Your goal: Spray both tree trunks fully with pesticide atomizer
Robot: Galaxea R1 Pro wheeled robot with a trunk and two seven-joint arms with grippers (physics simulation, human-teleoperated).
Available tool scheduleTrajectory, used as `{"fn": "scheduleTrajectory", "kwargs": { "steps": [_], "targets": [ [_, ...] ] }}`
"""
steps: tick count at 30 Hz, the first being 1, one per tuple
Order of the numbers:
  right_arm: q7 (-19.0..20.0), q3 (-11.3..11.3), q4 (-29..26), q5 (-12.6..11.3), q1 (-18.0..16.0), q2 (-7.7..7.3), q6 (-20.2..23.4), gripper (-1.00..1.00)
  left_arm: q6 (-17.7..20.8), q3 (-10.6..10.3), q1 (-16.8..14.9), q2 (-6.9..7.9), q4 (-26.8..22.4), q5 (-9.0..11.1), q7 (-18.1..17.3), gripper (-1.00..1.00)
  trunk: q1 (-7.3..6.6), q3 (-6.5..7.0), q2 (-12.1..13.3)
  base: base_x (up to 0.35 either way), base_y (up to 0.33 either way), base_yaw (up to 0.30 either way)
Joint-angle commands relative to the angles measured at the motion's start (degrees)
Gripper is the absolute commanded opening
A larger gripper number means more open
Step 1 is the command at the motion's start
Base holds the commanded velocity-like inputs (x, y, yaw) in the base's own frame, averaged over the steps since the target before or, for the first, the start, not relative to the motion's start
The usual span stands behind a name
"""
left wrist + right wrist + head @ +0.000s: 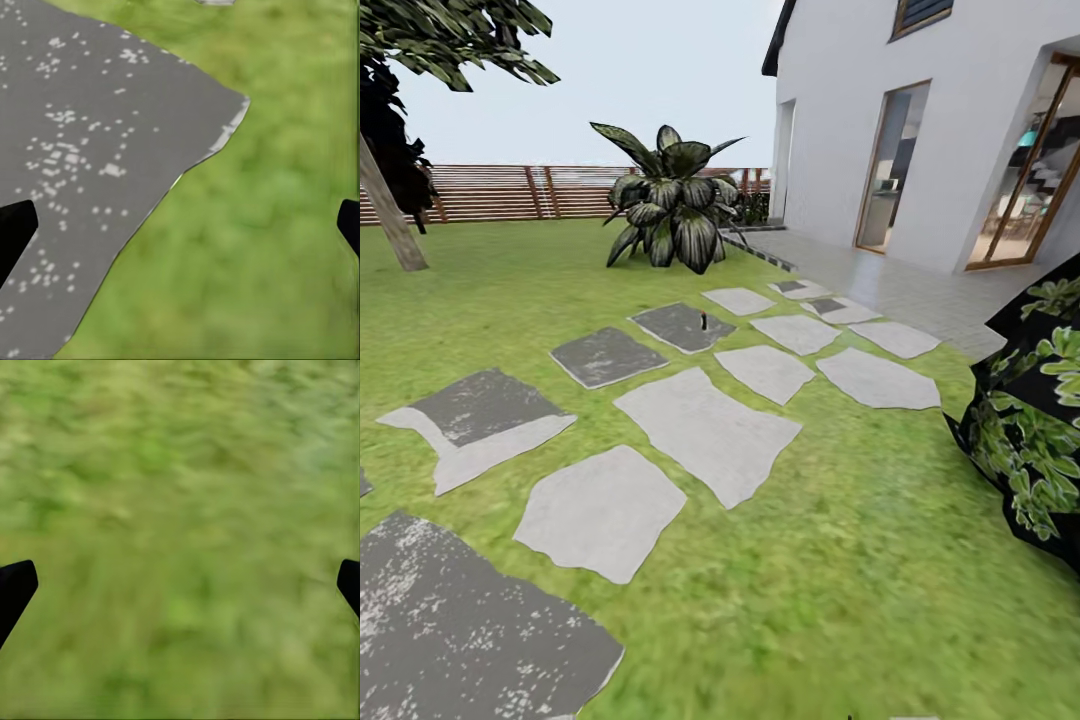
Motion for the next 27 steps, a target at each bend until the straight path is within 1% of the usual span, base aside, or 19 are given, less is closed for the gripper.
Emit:
{"fn": "scheduleTrajectory", "kwargs": {
  "steps": [1,27],
  "targets": [
    [0.0,0.0,0.0,0.0,0.0,0.0,0.0,1.0,0.0,0.0,0.0,0.0,0.0,0.0,0.0,1.0,0.0,0.0,0.0,0.317,-0.128,0.0],
    [-0.1,0.0,0.0,0.1,0.0,-0.08,-0.1,1.0,0.0,0.0,0.0,0.0,0.0,0.0,0.0,1.0,0.0,0.0,0.0,0.317,-0.128,0.0]
  ]
}}
